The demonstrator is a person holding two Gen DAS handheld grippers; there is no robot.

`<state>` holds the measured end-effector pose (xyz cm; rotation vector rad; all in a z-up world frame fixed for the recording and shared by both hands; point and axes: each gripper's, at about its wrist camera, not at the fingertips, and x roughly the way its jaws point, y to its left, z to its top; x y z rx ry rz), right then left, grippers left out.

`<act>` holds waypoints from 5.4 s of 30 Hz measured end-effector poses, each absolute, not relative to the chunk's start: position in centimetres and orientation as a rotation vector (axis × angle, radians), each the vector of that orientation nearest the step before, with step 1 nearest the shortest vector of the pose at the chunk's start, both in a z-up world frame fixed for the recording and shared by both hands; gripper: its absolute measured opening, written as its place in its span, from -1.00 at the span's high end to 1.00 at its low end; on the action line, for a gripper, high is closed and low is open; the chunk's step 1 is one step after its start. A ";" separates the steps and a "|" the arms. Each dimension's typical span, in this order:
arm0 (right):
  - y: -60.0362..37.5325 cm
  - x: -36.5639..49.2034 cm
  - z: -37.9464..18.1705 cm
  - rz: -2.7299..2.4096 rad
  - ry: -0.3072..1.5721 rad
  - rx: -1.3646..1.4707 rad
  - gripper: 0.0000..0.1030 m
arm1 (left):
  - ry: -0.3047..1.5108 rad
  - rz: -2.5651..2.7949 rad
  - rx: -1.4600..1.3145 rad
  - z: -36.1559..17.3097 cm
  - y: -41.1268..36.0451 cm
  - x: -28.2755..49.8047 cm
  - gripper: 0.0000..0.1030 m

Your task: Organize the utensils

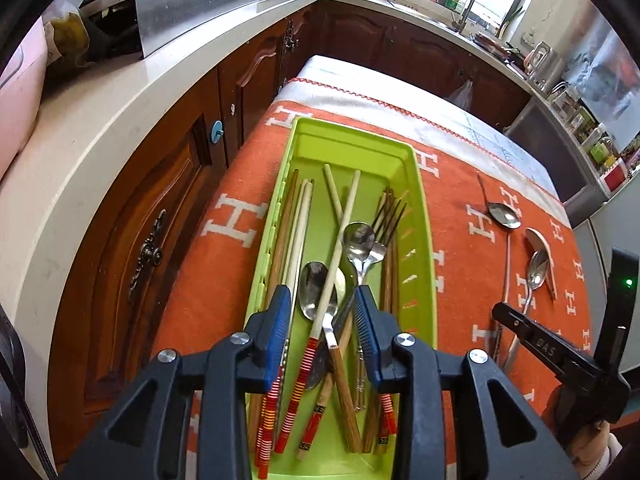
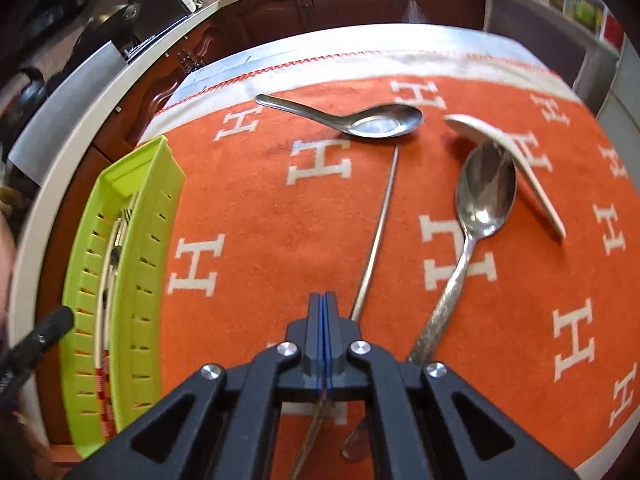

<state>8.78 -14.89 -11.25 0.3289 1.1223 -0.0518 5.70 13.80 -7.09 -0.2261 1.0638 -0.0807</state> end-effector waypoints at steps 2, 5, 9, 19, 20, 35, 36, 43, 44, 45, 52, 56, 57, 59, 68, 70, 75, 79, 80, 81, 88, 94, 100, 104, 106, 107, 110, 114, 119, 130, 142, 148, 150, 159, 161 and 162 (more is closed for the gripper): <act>-15.0 8.0 -10.5 -0.014 1.115 0.367 1.00 | 1.053 -0.078 -0.228 -6.8 13.8 5.5 0.40; -14.4 7.0 -8.8 0.087 1.095 0.423 1.00 | 1.042 -0.071 -0.238 -6.4 14.0 5.2 0.40; -12.4 6.5 -6.8 0.228 1.072 0.443 1.00 | 1.033 -0.058 -0.251 -6.0 14.4 5.0 0.40; -15.3 8.3 -7.5 0.016 1.027 0.437 0.56 | 1.043 -0.069 -0.243 -6.4 13.8 4.3 0.38; -15.8 8.4 -8.1 -0.009 1.036 0.438 0.47 | 1.045 -0.075 -0.242 -6.5 13.6 4.3 0.38; -13.4 9.1 -11.9 -0.207 1.059 0.101 0.55 | 1.068 -0.108 -0.241 -7.0 12.0 4.4 0.37; -13.2 9.0 -12.0 -0.210 1.056 0.091 0.64 | 1.068 -0.109 -0.243 -7.0 12.0 4.4 0.37; -13.8 8.3 -12.0 -0.214 1.028 0.157 0.90 | 1.065 -0.114 -0.238 -7.0 11.9 4.3 0.37; -14.2 8.3 -11.9 -0.202 1.028 0.189 0.90 | 1.064 -0.114 -0.239 -7.0 11.9 4.3 0.37; -14.4 8.3 -11.8 -0.187 1.032 0.221 0.90 | 1.061 -0.112 -0.241 -6.9 12.1 4.2 0.37; -14.7 7.3 -8.8 0.031 1.002 0.454 0.90 | 1.031 -0.071 -0.258 -6.3 13.4 3.9 0.37; -12.6 7.6 -6.5 0.179 0.993 0.529 0.90 | 1.018 -0.032 -0.259 -6.1 14.3 3.8 0.37; -12.0 7.5 -6.2 0.202 0.996 0.533 0.90 | 1.016 -0.022 -0.258 -6.1 14.5 3.8 0.37; -10.3 8.2 -6.0 0.250 1.017 0.527 0.90 | 1.018 -0.003 -0.260 -6.2 14.9 3.8 0.37; -5.9 11.6 -7.9 0.285 1.104 0.480 0.88 | 1.026 0.023 -0.254 -6.3 15.1 3.5 0.20; -5.7 11.7 -8.4 0.276 1.116 0.465 0.87 | 1.023 0.021 -0.251 -6.1 14.9 3.4 0.20; -7.0 10.9 -8.0 0.277 1.091 0.494 0.86 | 1.019 0.025 -0.231 -5.8 14.3 3.5 0.19; -7.9 10.3 -7.5 0.272 1.059 0.457 0.86 | 1.014 0.011 -0.216 -5.3 13.4 3.3 0.19; -8.2 10.1 -7.6 0.259 1.064 0.438 0.86 | 1.011 0.010 -0.211 -5.1 13.2 3.3 0.19; -8.4 10.0 -7.7 0.252 1.074 0.428 0.86 | 1.008 0.009 -0.204 -4.9 13.0 3.2 0.19; -11.8 7.9 -8.2 0.250 1.078 0.453 0.86 | 1.021 0.013 -0.139 -5.4 11.8 3.6 0.04; -14.1 5.9 -7.8 0.247 1.036 0.422 0.86 | 1.042 -0.018 -0.139 -7.1 10.8 5.0 0.04; -15.7 4.9 -8.3 0.244 1.025 0.437 0.87 | 1.066 -0.047 -0.115 -8.6 9.1 6.7 0.28; -16.7 5.0 -8.9 0.241 1.035 0.456 0.87 | 1.094 -0.051 -0.108 -9.7 8.3 7.8 0.73; -17.0 5.1 -9.0 0.240 1.035 0.468 0.87 | 1.099 -0.059 -0.124 -10.1 8.3 8.1 0.84; -17.2 5.1 -9.0 0.237 1.035 0.474 0.87 | 1.091 -0.064 -0.129 -10.1 8.3 8.1 0.86; -17.3 5.1 -9.0 0.241 1.025 0.484 0.87 | 1.072 -0.069 -0.130 -9.8 8.1 7.9 0.93; -17.3 5.2 -9.0 0.247 1.021 0.491 0.87 | 1.053 -0.064 -0.140 -9.2 8.7 7.2 0.93; -17.0 5.1 -9.2 0.256 1.027 0.487 0.87 | 1.044 -0.060 -0.120 -8.2 9.7 6.5 0.93; -16.8 5.0 -9.3 0.260 1.030 0.484 0.87 | 1.054 0.006 -0.123 -8.7 12.2 6.6 0.73; -17.7 4.0 -9.0 0.243 1.009 0.468 0.87 | 1.044 -0.044 -0.134 -7.1 10.6 5.5 0.59; -20.0 3.3 -8.8 0.188 0.985 0.474 0.87 | 1.035 -0.126 -0.088 -5.6 7.2 4.6 0.59; -21.1 3.0 -8.8 0.162 0.980 0.475 0.87 | 1.032 -0.157 -0.085 -5.3 6.2 4.3 0.59; -26.1 2.0 -8.2 0.054 0.954 0.476 0.87 | 1.064 -0.331 -0.076 -4.8 0.0 4.1 0.56; -27.2 2.0 -7.9 0.030 0.939 0.468 0.87 | 1.080 -0.373 -0.072 -5.1 -1.6 4.5 0.55; -27.7 2.0 -7.8 0.020 0.932 0.463 0.87 | 1.092 -0.398 -0.067 -5.4 -2.7 4.8 0.55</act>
